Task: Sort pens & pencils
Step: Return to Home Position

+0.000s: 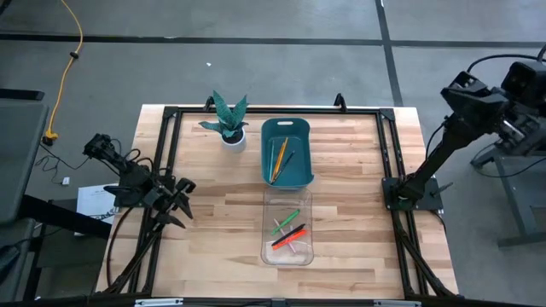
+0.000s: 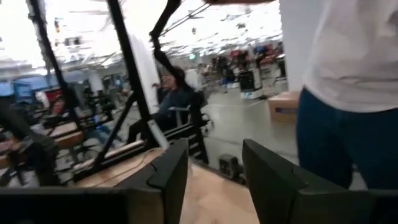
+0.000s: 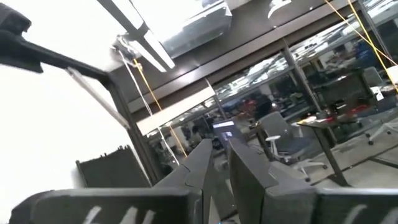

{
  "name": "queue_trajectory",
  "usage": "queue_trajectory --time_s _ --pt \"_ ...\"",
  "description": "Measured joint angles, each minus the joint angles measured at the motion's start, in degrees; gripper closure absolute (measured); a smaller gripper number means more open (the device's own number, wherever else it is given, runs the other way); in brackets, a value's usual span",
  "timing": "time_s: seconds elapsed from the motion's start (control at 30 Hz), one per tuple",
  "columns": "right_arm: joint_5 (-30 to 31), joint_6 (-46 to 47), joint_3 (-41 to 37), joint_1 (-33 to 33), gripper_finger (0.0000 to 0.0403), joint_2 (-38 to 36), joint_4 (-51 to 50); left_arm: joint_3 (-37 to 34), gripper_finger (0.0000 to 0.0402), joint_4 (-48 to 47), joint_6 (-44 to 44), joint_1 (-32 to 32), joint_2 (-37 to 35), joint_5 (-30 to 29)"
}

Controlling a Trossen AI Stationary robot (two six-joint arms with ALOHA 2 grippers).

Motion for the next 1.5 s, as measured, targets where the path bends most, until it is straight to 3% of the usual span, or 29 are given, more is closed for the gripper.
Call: queue_trajectory --time_s 0.17,0.6,1.0,1.17,1.5 --pt "-0.02 0.41 -0.02 0.0 0.0362 1.1 0.27 0.01 0.0295 -5.17 -1.33 0.0 -0.02 -2.71" --pt "-0.02 1.58 -0.02 0.02 0.0362 1.37 0.6 0.01 0.037 -7.56 -6.2 0.0 -0.02 -3.57" --pt "-0.05 4.2 -0.02 0.02 0.0362 2.72 0.45 0.01 0.0375 -7.55 -1.66 0.0 2.23 -3.75" --pt "-0.79 -3.97 -0.02 1.55 0.0362 1.92 0.05 0.01 0.0374 -7.53 -2.75 0.0 2.23 -3.63" --pt "-1.07 -7.64 -0.02 9.36 0.0362 -5.08 -14.32 0.01 0.0374 -7.5 -3.19 0.0 2.23 -3.58"
